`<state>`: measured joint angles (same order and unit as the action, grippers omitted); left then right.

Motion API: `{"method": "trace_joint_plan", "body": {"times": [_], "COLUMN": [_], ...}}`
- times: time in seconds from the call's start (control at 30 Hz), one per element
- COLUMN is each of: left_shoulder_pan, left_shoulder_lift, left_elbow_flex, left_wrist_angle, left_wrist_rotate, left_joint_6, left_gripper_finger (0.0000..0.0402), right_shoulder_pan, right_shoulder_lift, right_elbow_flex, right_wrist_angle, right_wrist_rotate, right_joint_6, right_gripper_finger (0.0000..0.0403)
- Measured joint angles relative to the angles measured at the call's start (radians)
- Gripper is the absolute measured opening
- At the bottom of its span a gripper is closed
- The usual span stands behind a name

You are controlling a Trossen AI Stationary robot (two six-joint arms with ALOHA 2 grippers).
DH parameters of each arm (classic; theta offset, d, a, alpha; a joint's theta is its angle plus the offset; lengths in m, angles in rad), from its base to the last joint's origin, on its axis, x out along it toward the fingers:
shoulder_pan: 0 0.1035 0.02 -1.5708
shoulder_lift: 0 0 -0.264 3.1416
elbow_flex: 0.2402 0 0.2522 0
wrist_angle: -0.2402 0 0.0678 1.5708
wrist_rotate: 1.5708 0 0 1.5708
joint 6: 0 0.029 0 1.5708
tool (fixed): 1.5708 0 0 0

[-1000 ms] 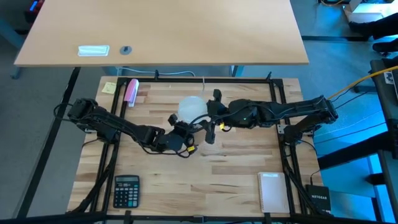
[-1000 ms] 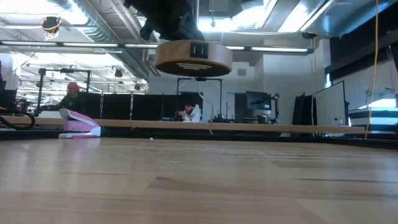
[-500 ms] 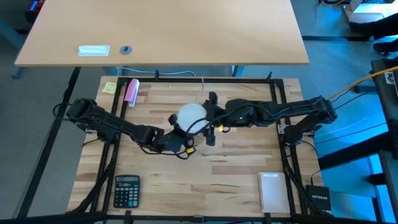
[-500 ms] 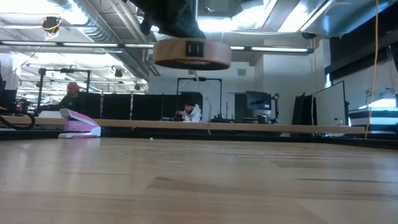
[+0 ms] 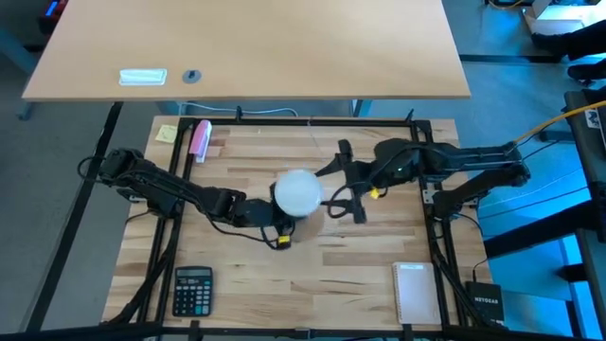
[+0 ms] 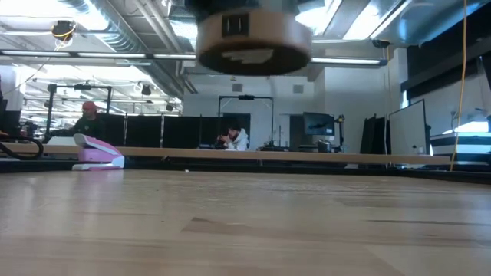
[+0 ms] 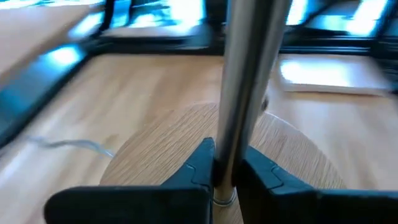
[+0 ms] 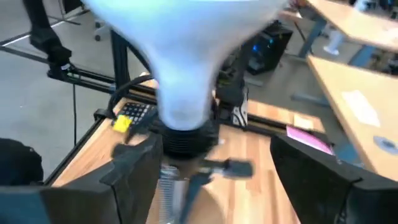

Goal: Screw lightbulb
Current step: Insert the white lightbulb into the lamp

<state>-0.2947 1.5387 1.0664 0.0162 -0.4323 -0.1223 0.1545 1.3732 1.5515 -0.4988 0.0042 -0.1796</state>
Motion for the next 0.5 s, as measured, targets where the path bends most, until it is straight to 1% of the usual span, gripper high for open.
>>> {"method": "trace_joint_plan", "body": {"times": [0.03, 0.1, 0.23, 0.27, 0.4, 0.5], "left_shoulder_pan": [0.0, -0.001, -0.001, -0.002, 0.003, 0.011], "left_shoulder_lift": [0.001, 0.011, 0.031, 0.038, 0.059, 0.065], "left_elbow_flex": [0.0, 0.0, -0.001, -0.001, -0.001, -0.003], "left_wrist_angle": [0.015, 0.059, 0.102, 0.112, 0.125, 0.123], "left_wrist_rotate": [0.065, 0.17, 0.324, 0.349, 0.391, 0.425], "left_joint_6": [0.016, 0.034, 0.07, 0.077, 0.074, 0.059], "left_gripper_finger": [0.0026, 0.0026, 0.0026, 0.0026, 0.0026, 0.0026], "right_shoulder_pan": [-0.007, -0.025, -0.082, -0.097, -0.126, -0.123], "right_shoulder_lift": [-0.004, -0.001, 0.019, 0.027, 0.071, 0.115], "right_elbow_flex": [0.001, 0.0, -0.025, -0.032, -0.041, -0.042], "right_wrist_angle": [0.0, -0.002, 0.064, 0.098, 0.234, 0.299], "right_wrist_rotate": [-0.017, -0.09, -0.315, -0.369, -0.555, -0.637], "right_joint_6": [-0.013, -0.027, -0.021, -0.01, 0.044, 0.06], "right_gripper_finger": [0.0302, 0.0302, 0.0303, 0.0303, 0.0303, 0.0303]}}
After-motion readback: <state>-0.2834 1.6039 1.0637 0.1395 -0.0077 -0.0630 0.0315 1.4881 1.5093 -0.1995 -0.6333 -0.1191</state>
